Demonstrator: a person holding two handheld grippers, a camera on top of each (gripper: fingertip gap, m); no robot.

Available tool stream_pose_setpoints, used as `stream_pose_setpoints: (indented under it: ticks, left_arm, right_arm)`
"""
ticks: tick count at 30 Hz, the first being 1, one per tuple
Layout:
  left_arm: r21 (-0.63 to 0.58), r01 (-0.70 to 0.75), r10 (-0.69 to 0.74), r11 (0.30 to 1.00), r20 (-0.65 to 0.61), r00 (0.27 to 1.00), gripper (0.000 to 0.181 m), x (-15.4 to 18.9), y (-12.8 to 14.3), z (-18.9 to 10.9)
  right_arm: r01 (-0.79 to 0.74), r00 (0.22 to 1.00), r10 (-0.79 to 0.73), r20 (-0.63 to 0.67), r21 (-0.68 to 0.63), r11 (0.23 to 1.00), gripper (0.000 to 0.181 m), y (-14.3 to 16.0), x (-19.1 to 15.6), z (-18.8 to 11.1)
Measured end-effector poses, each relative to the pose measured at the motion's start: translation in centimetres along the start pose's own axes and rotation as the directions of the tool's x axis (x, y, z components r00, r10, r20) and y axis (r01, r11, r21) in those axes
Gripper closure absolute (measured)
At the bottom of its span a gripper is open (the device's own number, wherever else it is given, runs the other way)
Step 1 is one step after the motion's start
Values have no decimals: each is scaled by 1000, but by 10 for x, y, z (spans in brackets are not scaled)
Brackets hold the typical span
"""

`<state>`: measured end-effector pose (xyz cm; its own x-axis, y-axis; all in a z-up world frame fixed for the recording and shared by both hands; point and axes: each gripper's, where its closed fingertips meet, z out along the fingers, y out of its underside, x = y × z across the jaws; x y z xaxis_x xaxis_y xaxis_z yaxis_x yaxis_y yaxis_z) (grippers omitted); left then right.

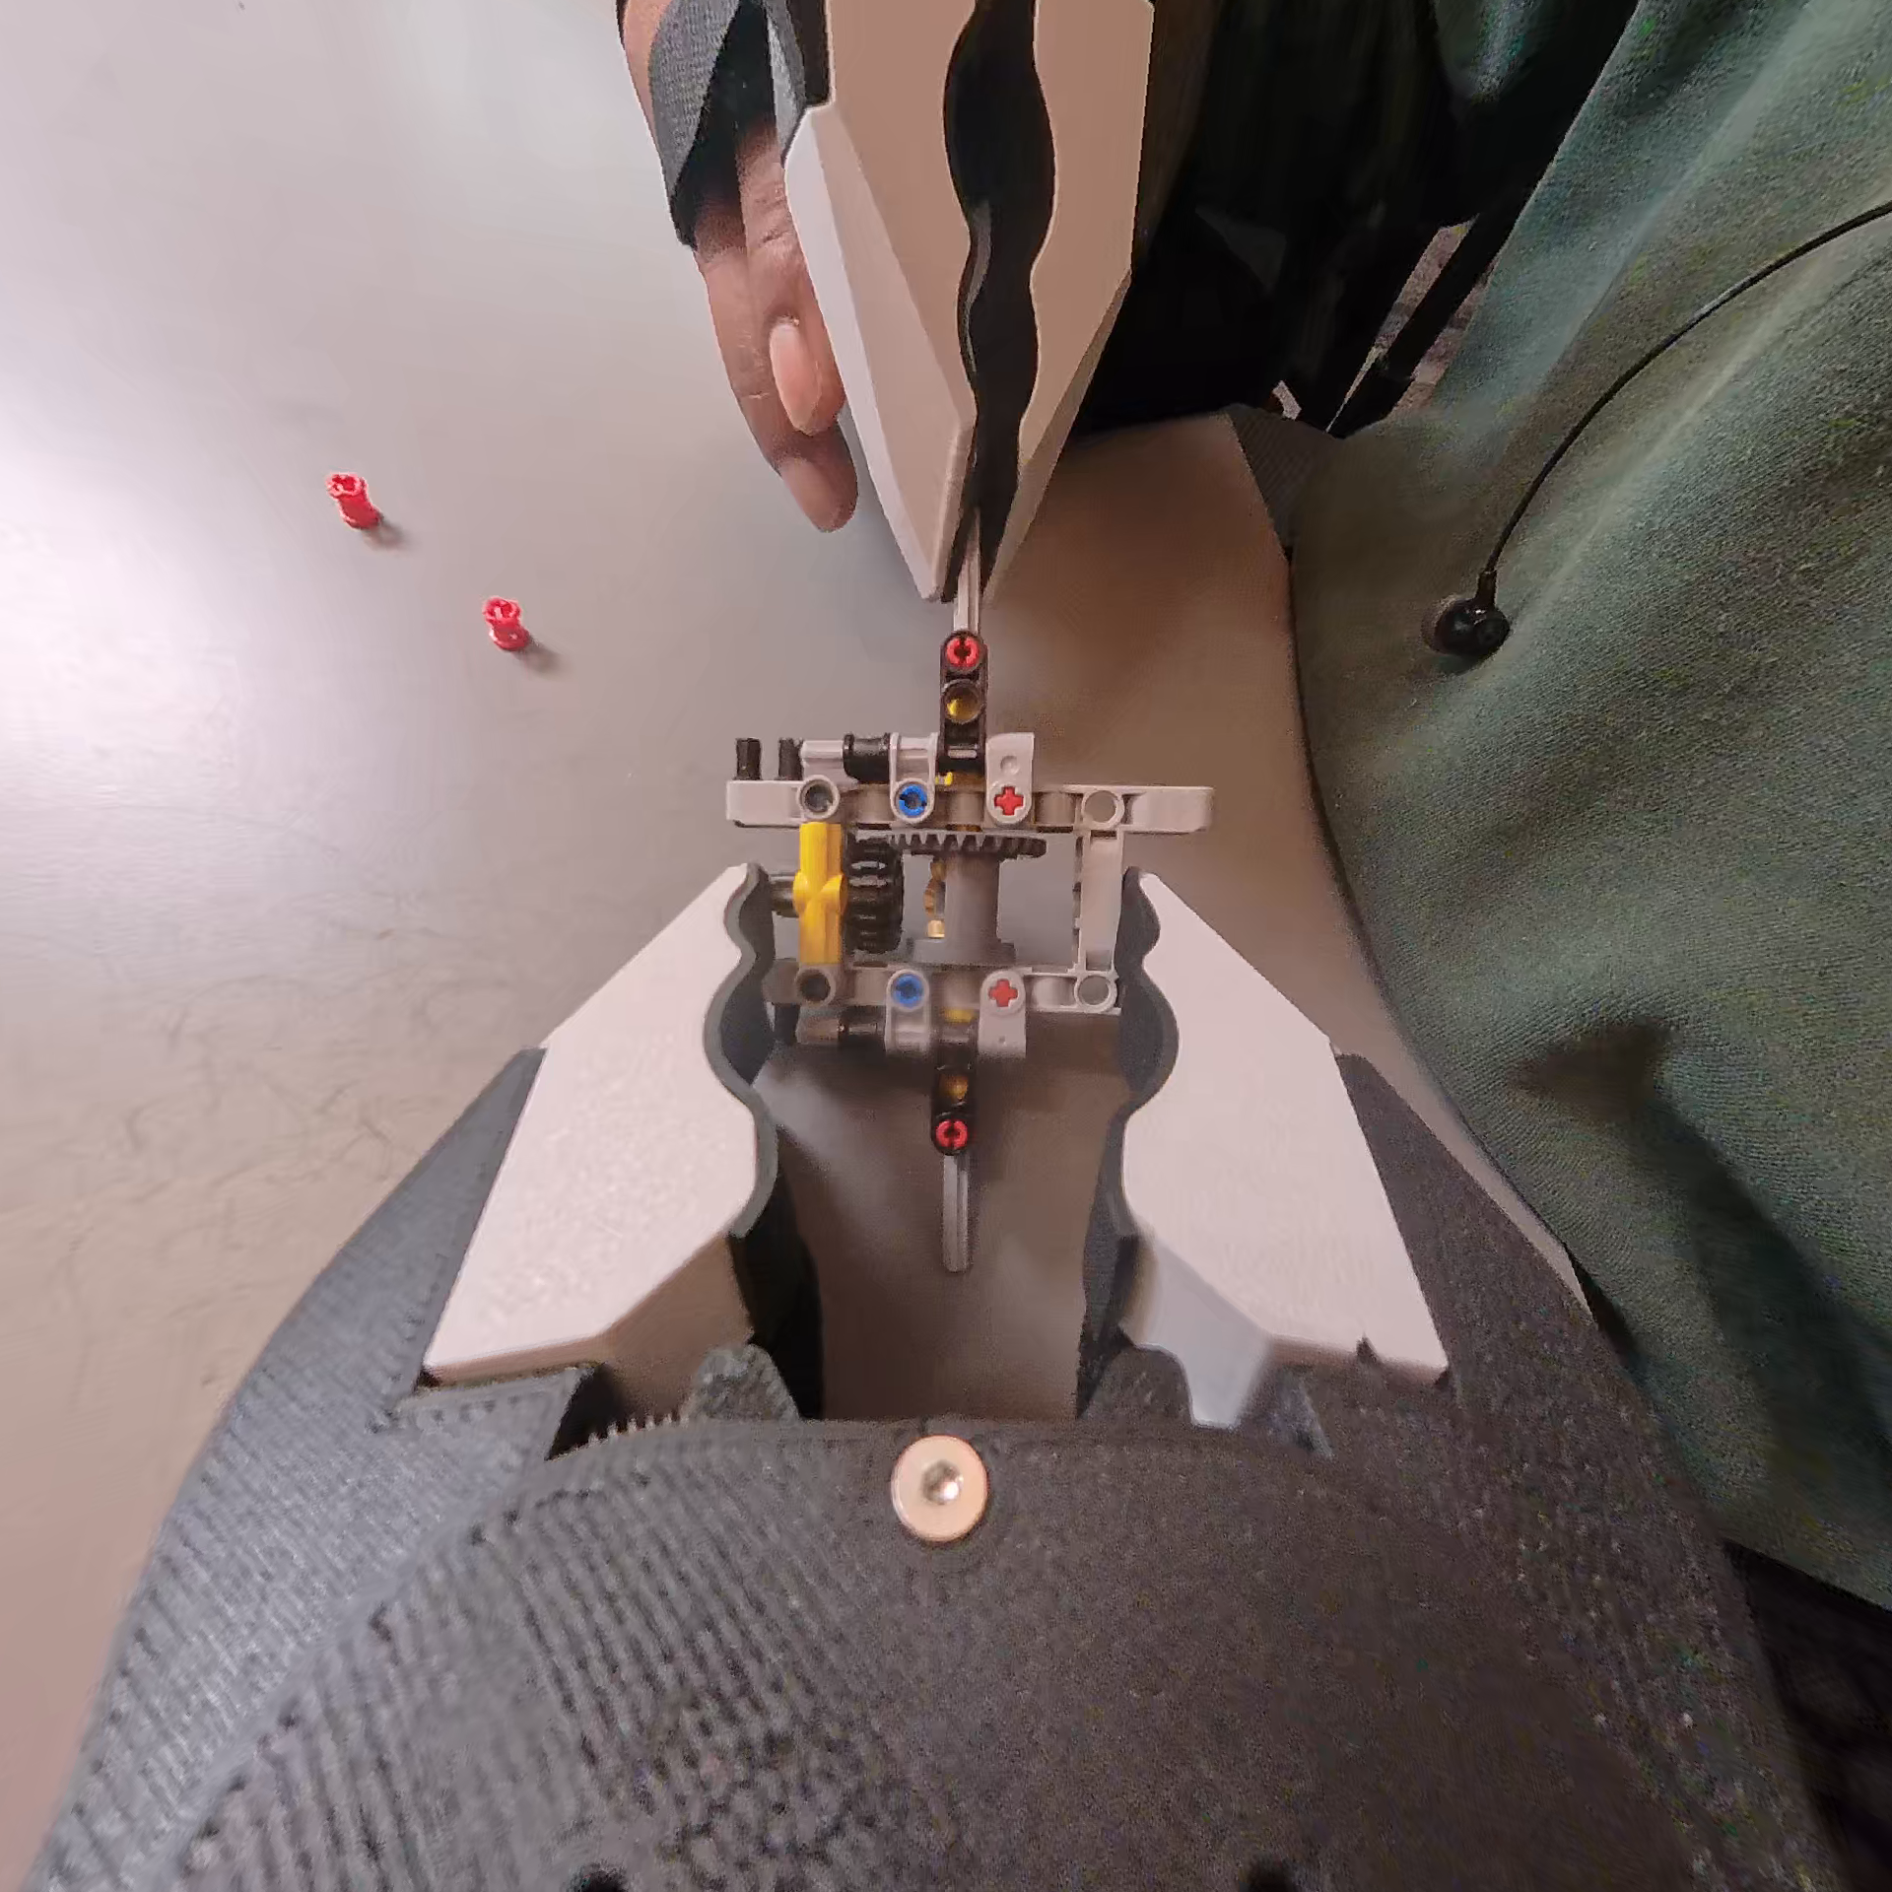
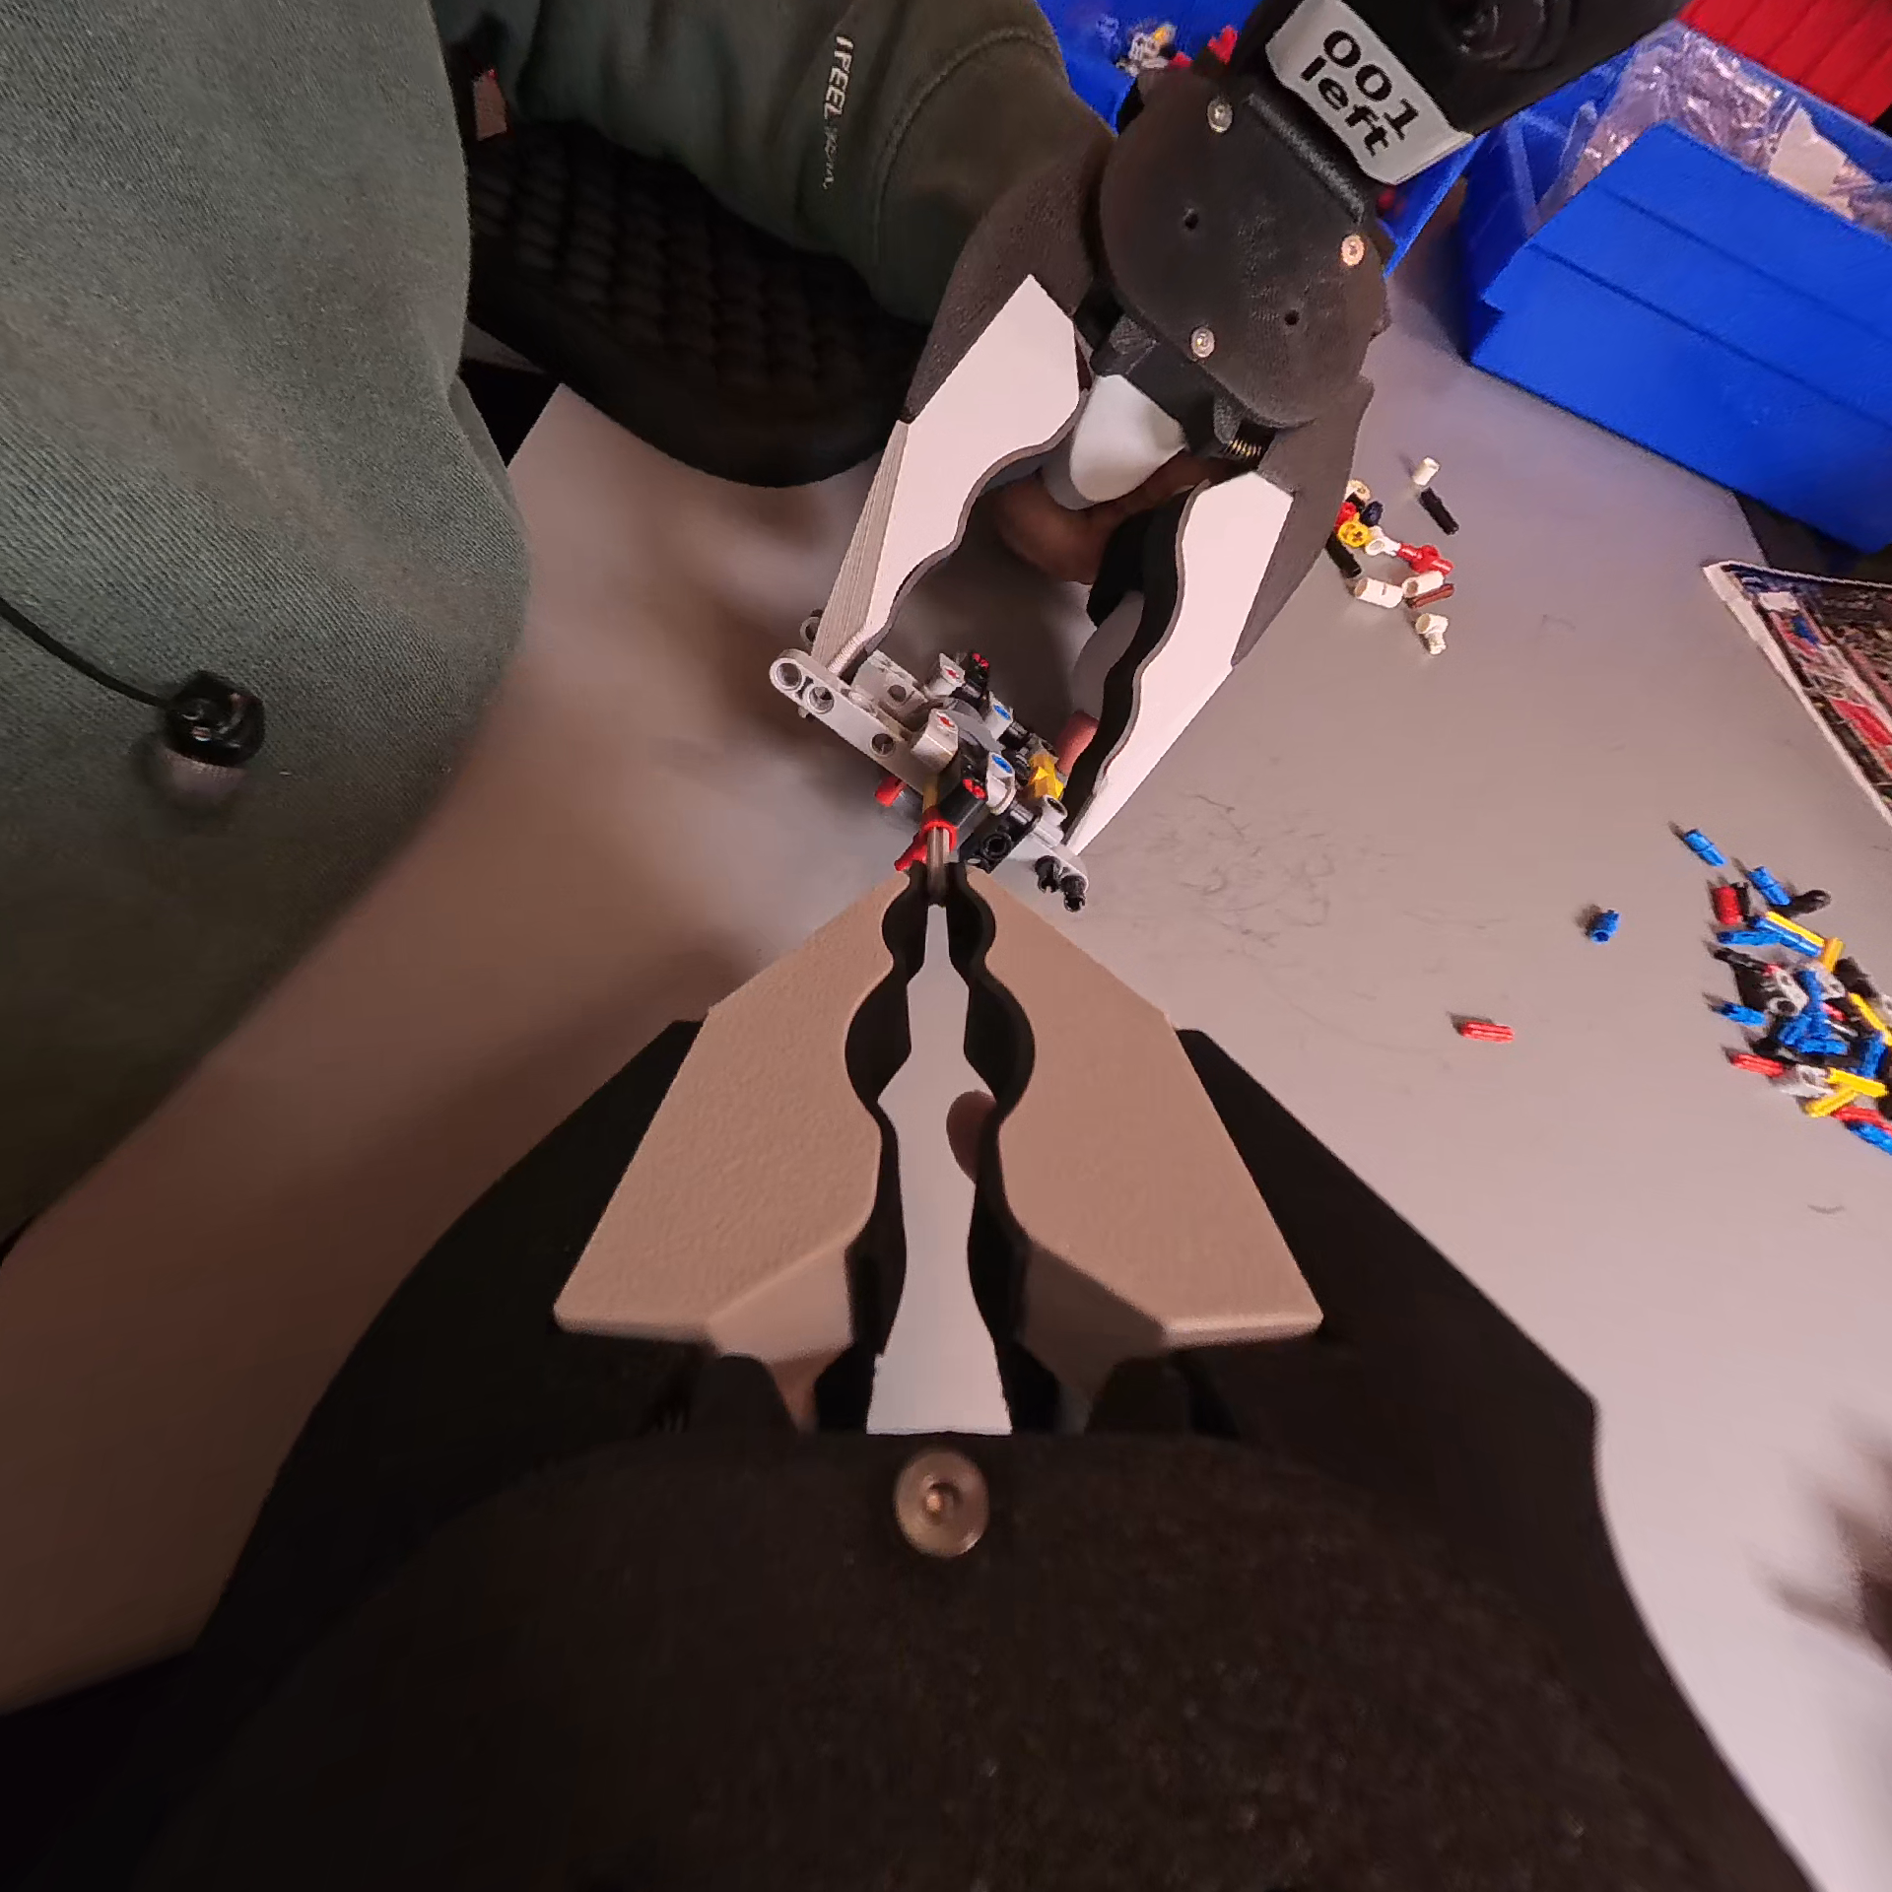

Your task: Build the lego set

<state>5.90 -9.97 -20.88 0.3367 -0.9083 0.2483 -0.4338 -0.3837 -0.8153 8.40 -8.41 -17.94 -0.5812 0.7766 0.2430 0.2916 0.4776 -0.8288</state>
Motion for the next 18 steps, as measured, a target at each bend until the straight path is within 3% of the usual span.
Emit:
stream_pose_setpoints:
  ticks: [18]
  left_arm:
    - [13, -6, 5, 1000, 23, 1000, 114, -5, -2, -4]
  right_arm:
    - [-15, 999, 15, -28, 13, 1000, 179, 2, 4, -2]
